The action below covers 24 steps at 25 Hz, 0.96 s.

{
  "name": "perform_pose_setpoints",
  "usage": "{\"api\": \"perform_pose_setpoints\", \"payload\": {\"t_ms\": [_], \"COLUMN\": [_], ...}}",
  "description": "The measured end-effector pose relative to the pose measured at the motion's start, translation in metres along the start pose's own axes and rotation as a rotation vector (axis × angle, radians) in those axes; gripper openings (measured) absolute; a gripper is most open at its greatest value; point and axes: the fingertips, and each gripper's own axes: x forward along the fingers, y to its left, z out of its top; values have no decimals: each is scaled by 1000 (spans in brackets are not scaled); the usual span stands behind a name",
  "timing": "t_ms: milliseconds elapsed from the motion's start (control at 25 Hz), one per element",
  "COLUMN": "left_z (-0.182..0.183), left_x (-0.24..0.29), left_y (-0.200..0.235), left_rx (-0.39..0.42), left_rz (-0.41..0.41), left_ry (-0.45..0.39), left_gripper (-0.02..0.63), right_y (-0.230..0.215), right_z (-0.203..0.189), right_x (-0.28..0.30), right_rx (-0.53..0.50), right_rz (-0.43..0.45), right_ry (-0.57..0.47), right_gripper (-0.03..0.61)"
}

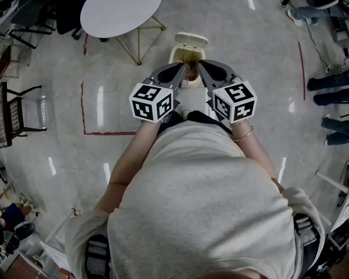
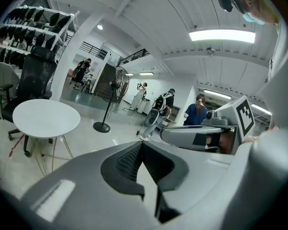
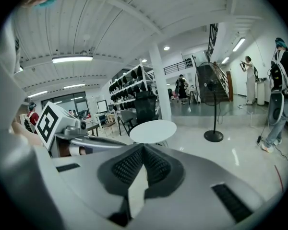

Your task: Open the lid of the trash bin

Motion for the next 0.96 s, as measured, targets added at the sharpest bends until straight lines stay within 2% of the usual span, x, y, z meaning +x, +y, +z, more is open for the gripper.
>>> {"api": "perform_pose_setpoints", "payload": {"t_ms": [600, 960], "left_z": [-7, -15], "left_x": [-11, -18], "left_y": [6, 20], "left_rx": [-12, -45], "left_rz": [28, 38], "left_ry": [13, 34], "left_gripper": [9, 9], "right_y": [7, 19], "right_z": [-9, -11], "right_x": [2, 13], "right_rx": [26, 5], "right_rz": [-1, 16], "right_ry": [18, 34], "right_gripper": [8, 8]}}
